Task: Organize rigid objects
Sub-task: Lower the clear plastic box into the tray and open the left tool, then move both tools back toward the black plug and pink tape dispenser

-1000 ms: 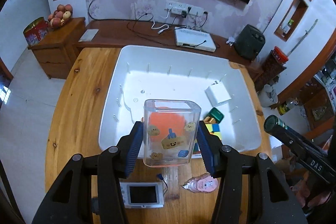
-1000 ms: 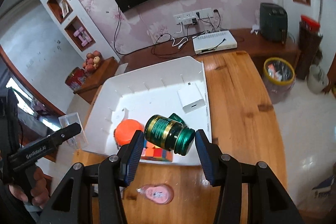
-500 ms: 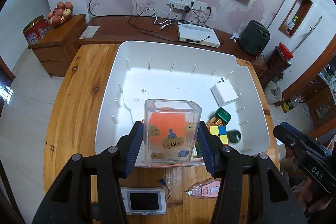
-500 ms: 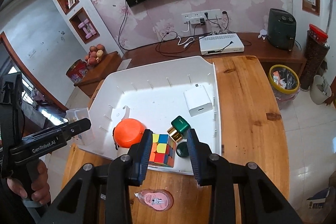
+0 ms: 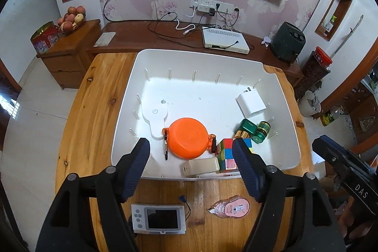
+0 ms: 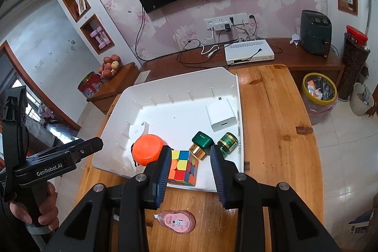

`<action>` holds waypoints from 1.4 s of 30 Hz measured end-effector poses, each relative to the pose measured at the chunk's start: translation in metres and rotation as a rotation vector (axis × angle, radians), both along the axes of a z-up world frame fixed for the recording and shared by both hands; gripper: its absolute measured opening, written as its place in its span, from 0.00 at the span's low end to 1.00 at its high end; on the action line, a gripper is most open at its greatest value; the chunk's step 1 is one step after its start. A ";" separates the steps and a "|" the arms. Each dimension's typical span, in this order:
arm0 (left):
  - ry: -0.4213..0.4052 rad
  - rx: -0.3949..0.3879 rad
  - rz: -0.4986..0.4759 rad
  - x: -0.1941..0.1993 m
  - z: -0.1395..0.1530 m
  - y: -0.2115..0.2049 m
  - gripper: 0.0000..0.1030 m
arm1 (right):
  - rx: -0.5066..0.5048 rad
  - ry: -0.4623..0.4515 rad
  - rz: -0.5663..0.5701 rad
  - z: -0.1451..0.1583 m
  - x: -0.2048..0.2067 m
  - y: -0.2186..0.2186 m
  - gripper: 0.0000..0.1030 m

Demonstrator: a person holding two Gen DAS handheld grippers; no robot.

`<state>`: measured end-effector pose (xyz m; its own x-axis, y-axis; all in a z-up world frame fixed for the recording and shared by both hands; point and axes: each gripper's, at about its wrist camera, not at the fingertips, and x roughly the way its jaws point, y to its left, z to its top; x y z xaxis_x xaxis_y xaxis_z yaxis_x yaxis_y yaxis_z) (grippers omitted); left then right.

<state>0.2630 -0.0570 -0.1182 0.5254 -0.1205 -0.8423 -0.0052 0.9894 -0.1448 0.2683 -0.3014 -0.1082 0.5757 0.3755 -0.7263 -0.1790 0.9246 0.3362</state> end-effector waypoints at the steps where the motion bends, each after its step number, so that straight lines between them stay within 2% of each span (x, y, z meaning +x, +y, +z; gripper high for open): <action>1: -0.004 0.002 0.002 -0.002 0.002 -0.001 0.73 | 0.004 -0.002 0.001 0.001 -0.002 -0.001 0.34; 9: -0.026 0.023 0.040 -0.027 0.014 -0.004 0.73 | 0.048 -0.005 0.017 0.007 -0.014 -0.013 0.35; 14: -0.007 0.023 0.073 -0.049 0.014 -0.007 0.73 | 0.055 -0.008 0.041 0.009 -0.028 -0.019 0.46; 24: 0.080 0.053 0.163 -0.104 -0.005 -0.016 0.73 | 0.017 0.067 0.159 -0.015 -0.070 -0.020 0.58; 27: 0.115 0.061 0.198 -0.121 -0.013 -0.017 0.73 | 0.008 0.097 0.206 -0.023 -0.082 -0.017 0.66; 32: 0.170 0.069 0.266 -0.144 -0.023 -0.012 0.73 | 0.004 0.117 0.248 -0.027 -0.094 -0.018 0.68; 35: 0.205 0.064 0.311 -0.159 -0.027 -0.006 0.74 | 0.014 0.133 0.256 -0.030 -0.100 -0.019 0.75; 38: 0.228 0.061 0.344 -0.169 -0.030 0.000 0.81 | 0.022 0.147 0.263 -0.034 -0.104 -0.019 0.75; 42: 0.249 0.048 0.402 -0.178 -0.034 0.013 0.81 | 0.019 0.166 0.273 -0.035 -0.106 -0.018 0.75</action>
